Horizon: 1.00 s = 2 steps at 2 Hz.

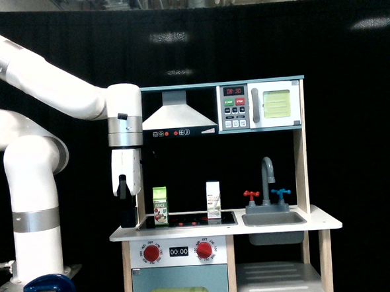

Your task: Put the green box into the sink

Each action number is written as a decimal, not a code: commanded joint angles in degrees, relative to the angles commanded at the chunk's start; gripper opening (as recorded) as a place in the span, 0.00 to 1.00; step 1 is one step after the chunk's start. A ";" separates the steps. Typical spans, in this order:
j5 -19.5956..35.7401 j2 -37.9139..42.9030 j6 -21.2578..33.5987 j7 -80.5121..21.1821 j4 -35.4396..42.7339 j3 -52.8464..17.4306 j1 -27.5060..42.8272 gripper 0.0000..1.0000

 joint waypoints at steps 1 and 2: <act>-0.11 -3.27 0.21 -1.14 -1.04 0.41 1.60 1.00; -1.53 4.05 -6.01 -7.89 1.42 1.26 6.80 1.00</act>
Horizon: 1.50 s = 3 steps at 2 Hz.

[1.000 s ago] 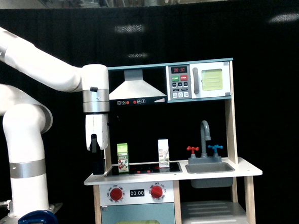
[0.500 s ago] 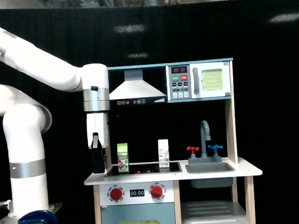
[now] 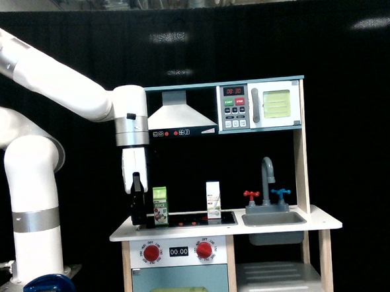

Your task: Put the green box into the sink

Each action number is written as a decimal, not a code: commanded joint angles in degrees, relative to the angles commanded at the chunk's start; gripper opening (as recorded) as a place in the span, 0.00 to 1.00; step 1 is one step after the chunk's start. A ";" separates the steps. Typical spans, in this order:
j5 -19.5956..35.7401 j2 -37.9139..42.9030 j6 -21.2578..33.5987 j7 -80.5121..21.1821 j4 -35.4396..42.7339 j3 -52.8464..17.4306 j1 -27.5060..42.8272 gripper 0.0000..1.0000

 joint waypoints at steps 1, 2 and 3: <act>-4.42 -0.74 -4.44 -24.96 0.25 -9.13 5.65 1.00; 6.31 1.53 -2.99 -61.47 6.84 -35.93 25.30 1.00; 18.54 13.69 4.94 -87.99 19.61 -59.34 51.46 1.00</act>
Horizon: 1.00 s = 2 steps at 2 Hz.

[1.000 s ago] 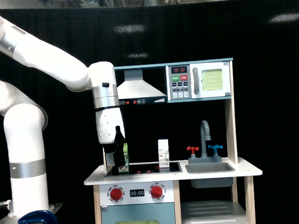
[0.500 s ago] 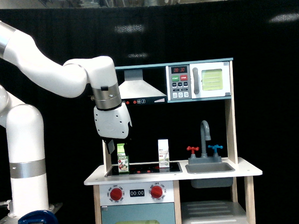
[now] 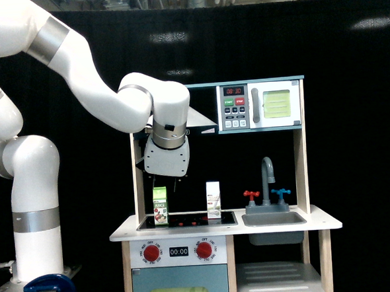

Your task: Put the green box into the sink

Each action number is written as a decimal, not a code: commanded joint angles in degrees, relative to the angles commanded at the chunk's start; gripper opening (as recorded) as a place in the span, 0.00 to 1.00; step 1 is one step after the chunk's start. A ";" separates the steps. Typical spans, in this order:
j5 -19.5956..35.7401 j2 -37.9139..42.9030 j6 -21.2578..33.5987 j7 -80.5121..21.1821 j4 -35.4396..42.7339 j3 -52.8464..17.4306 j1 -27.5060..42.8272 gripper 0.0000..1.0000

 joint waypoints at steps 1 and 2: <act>-2.67 2.05 2.68 -0.64 3.49 0.33 0.79 1.00; -5.22 0.24 5.38 -4.13 0.53 1.88 -0.05 1.00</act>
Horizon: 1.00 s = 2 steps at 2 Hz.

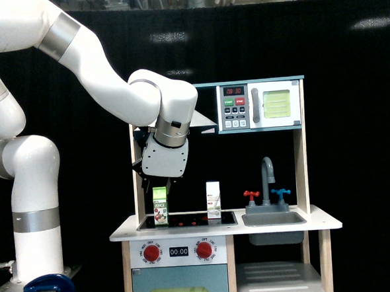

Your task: Put the green box into the sink

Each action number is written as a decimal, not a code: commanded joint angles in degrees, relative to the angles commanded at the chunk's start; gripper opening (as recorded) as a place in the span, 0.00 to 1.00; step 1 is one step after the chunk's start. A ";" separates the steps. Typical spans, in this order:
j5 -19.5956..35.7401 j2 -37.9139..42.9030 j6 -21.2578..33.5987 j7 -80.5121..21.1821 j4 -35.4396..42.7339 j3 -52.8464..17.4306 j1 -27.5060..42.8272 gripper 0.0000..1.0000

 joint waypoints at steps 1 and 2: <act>2.93 0.74 -0.23 -1.68 -0.37 -2.68 1.00 1.00; -1.03 -2.05 -7.38 8.91 -4.93 7.72 -6.23 1.00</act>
